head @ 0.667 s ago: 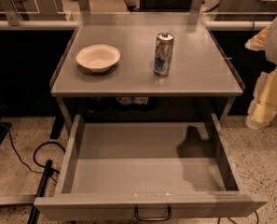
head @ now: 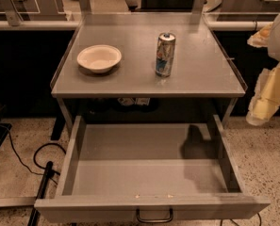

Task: Place redbull can into top drawer

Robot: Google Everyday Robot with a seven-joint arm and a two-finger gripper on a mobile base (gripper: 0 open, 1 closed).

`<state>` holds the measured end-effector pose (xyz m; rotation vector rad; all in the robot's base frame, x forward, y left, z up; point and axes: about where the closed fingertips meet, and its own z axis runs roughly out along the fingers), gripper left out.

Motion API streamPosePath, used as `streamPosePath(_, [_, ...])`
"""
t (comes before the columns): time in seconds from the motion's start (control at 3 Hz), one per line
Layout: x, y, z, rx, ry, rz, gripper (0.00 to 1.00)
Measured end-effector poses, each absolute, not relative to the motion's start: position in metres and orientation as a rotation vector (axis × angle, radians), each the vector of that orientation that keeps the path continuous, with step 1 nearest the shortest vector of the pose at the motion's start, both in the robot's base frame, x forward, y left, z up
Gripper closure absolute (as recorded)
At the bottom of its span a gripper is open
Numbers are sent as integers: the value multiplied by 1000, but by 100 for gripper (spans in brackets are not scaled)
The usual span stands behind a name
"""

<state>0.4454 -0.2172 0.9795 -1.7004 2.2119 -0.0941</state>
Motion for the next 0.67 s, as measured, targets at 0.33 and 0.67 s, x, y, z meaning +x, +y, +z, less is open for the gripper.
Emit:
streamPosePath(0.33, [463,-220,980,-1649,2184,-66,0])
streamPosePath(0.67, [482,-226,960,-1581,2190,6,0])
